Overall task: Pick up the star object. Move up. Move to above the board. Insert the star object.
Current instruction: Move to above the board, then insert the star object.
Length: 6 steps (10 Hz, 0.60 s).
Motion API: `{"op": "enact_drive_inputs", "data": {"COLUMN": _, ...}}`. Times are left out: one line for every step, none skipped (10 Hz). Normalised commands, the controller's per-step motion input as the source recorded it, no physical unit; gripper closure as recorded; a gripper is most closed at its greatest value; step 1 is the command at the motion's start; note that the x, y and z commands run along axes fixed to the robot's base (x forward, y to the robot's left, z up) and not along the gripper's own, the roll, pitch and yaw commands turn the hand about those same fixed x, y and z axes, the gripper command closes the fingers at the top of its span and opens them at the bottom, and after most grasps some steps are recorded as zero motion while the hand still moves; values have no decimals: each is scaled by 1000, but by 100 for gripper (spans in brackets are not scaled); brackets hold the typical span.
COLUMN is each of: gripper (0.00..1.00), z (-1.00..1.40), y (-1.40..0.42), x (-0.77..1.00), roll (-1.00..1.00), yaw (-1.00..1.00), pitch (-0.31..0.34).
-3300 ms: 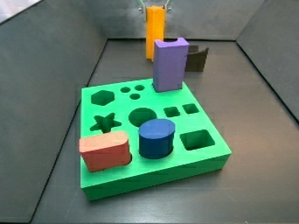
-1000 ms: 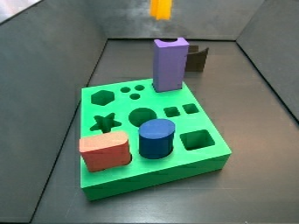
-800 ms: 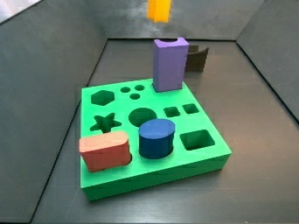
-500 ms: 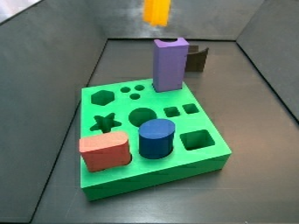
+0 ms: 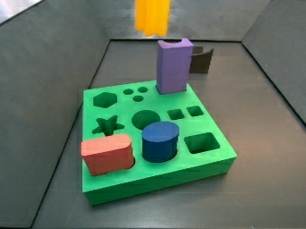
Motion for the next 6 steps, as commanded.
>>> {"op": "enact_drive_inputs", "data": {"gripper": 100, "z": 149, "y": -529, "x": -64, "roll": 14, "yaw": 10, "pitch": 52}}
{"op": "enact_drive_inputs", "data": {"gripper": 100, "z": 94, "y": -299, "x": -17, "roll": 7, "yaw": 7, "pitch": 57}}
{"op": "enact_drive_inputs", "data": {"gripper": 100, "z": 59, "y": -167, "x": 7, "roll": 5, "yaw": 6, "pitch": 64}}
{"op": "enact_drive_inputs", "data": {"gripper": 100, "z": 0, "y": 29, "x": 0, "roll": 0, "yaw": 0, "pitch": 0}}
{"op": "enact_drive_inputs", "data": {"gripper": 100, "z": 0, "y": 63, "x": -171, "roll": 0, "yaw": -26, "pitch": 0}}
{"op": "enact_drive_inputs", "data": {"gripper": 100, "z": -149, "y": 0, "x": -414, "roll": 0, "yaw": -186, "pitch": -43}}
